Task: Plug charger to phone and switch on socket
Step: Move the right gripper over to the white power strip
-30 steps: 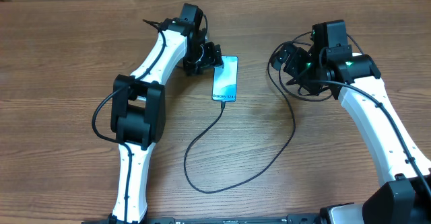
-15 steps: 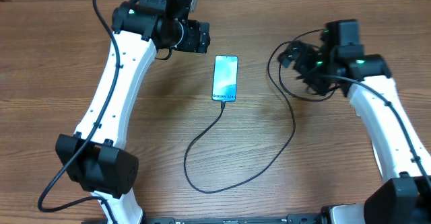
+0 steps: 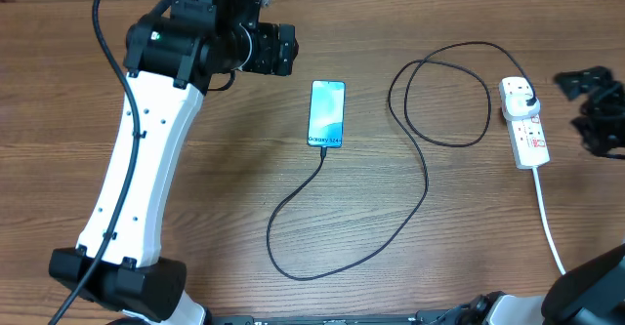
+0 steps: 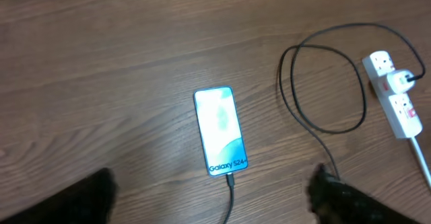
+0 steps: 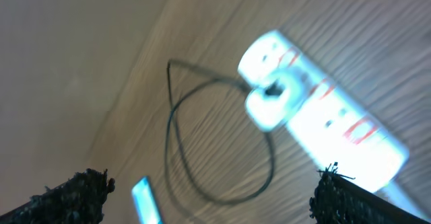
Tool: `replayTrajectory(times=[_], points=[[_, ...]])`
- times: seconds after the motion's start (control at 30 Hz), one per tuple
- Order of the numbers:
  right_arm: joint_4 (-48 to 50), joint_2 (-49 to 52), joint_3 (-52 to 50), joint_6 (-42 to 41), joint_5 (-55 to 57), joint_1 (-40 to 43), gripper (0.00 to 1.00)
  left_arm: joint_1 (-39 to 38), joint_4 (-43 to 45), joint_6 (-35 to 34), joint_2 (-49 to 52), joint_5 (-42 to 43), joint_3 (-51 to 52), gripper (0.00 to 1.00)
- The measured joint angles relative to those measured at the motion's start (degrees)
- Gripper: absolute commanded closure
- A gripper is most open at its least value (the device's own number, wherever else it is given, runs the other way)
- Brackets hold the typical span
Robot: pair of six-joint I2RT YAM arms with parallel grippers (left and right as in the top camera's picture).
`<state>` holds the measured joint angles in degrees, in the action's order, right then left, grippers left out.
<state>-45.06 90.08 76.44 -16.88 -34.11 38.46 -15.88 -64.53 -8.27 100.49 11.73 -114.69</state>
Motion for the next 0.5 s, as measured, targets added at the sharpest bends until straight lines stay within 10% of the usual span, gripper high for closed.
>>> replayTrajectory(times=[0.5], points=[[11.30,14.51,0.02,3.21,4.59,0.39,0.00,0.00,-0.42,-0.09,-0.46,0.00,0.00,0.00]])
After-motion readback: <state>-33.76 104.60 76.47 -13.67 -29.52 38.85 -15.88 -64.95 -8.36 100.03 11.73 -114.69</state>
